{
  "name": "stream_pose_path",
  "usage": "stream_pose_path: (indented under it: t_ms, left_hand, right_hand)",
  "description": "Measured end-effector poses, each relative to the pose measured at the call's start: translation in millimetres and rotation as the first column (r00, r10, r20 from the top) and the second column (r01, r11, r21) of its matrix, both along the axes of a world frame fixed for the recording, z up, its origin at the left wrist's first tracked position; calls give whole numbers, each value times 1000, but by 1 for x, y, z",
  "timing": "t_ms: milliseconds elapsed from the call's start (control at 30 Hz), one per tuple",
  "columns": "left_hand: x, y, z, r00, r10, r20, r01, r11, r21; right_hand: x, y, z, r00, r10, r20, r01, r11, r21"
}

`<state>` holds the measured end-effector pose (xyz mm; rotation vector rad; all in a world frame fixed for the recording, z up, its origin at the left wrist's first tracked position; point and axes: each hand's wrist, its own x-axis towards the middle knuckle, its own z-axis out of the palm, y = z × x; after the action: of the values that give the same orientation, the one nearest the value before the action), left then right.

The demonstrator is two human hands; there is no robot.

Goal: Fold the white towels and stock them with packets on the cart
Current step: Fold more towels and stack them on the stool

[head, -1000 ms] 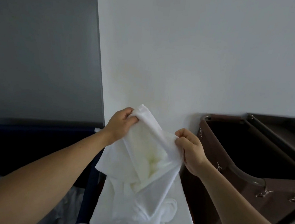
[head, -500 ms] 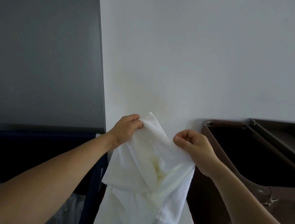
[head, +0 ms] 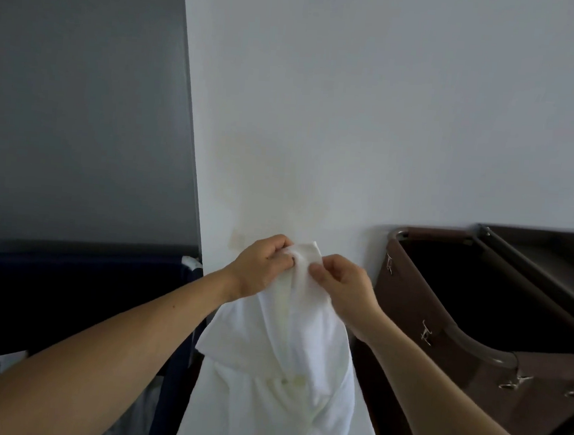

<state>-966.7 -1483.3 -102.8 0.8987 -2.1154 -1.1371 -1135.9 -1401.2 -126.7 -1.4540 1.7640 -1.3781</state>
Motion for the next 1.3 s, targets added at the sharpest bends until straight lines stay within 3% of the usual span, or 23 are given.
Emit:
stream_pose_path:
  t_ms: [100,167,233,300,367,433,500,600,867,967,1033,1133,1233,1300]
  left_hand:
    - [6,-14,-10,996,11,83,12,964,-266]
    - [9,-24,-19,975,163,153,-57,842,-536]
    - [8,-22,-29,929,358,94,-193,686,-701]
    - [6,-3,-37,932,363,-5,-251,634,-731]
    - [4,23,-47,962,231,144,-82,750,-657]
    - [0,45,-62,901,95,423,135,866,-481]
    - [-7,58,-77,838,31,545,177,929,-324]
    - [-25,68,-94,801,-25,598,137,980,-143]
    - [-66,73,-104,901,163,403,-199,979,49]
    - [-78,67,-91,929,308,204,-348,914,207]
    - [-80,54,-81,911,407,61,-410,884,227]
    - [-62,40,-72,934,356,-34,-328,890,318]
    - [-40,37,-66,980,171,-104,-99,866,490]
    - [-23,28,-58,979,137,-148,-32,829,558]
  right_hand:
    - [-2,-4,8,1000,-13,25,13,1000,-5]
    - [-2,-7,6,999,-39,26,38,999,20]
    - [0,-11,3,996,-86,7,86,996,35]
    - [2,-17,1,991,-130,29,129,992,13]
    - [4,-23,4,983,-181,33,182,983,-17]
    - [6,-28,12,979,-204,10,204,978,-28]
    - [9,-33,16,980,-199,-6,198,980,-32]
    - [12,-38,16,982,-190,16,190,981,-30]
    - [10,-38,11,971,-190,141,193,981,-7]
    - [7,-37,13,976,-124,181,130,991,-21]
    - [5,-35,15,967,-19,255,27,999,-28]
    - [-3,-34,15,914,114,390,-100,993,-56]
    - [-14,-32,17,845,128,519,-86,991,-104]
    - [-20,-27,21,785,183,591,-117,982,-149]
